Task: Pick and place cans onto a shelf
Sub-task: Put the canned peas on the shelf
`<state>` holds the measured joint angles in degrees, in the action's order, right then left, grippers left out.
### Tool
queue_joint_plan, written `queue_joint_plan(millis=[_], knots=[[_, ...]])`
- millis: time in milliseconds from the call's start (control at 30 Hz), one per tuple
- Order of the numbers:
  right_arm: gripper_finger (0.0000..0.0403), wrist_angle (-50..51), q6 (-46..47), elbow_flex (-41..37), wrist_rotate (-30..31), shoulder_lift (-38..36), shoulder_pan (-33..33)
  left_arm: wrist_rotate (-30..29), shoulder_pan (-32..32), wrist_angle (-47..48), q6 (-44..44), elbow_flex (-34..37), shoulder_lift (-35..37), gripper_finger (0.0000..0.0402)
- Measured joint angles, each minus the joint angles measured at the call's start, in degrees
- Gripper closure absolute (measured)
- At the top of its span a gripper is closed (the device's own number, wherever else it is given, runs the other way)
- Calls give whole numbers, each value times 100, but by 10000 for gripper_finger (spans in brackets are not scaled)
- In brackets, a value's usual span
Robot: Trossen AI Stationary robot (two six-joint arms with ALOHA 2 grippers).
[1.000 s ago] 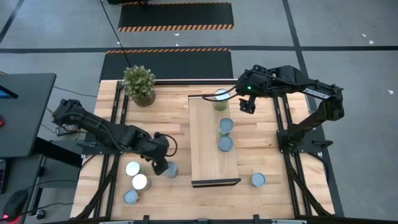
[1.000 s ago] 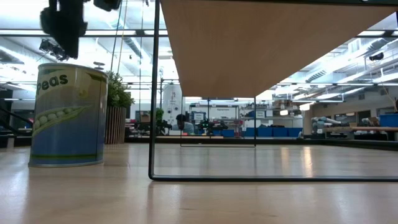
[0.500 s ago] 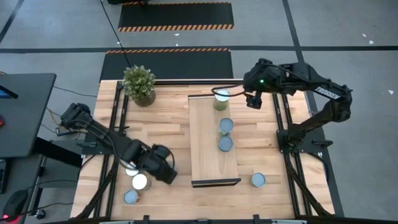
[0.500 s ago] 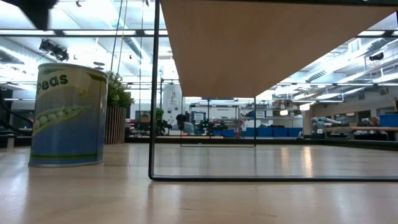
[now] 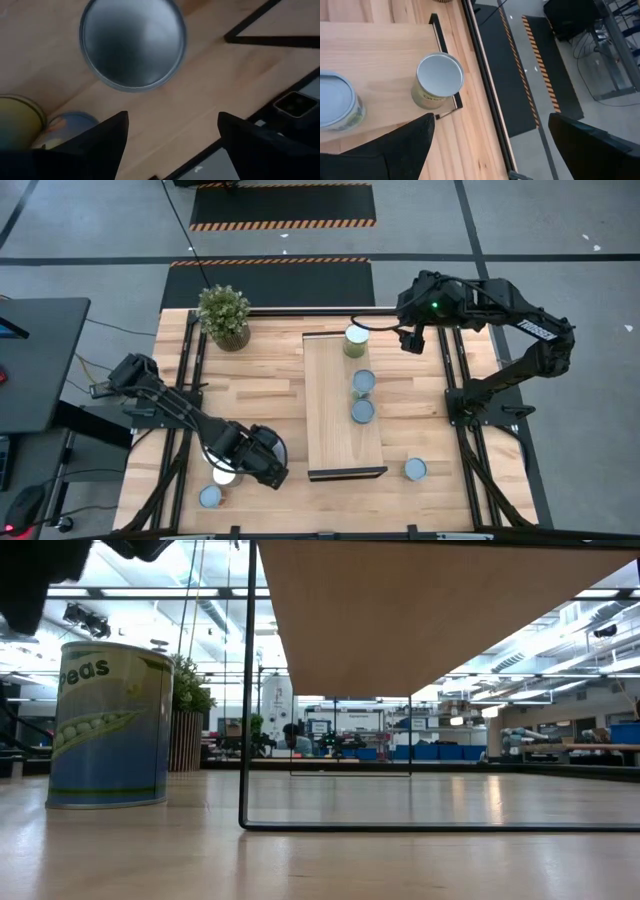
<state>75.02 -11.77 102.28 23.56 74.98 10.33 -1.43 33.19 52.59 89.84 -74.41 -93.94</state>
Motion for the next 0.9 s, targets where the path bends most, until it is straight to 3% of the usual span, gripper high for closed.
queue_joint_plan(millis=[367,900], knots=[[3,-126,97,0,-96,-4,2,36,-22,267,560,173,-104,87],[7,-302,164,0,-126,-2,0,-823,-229,-102,538,209,-450,87]])
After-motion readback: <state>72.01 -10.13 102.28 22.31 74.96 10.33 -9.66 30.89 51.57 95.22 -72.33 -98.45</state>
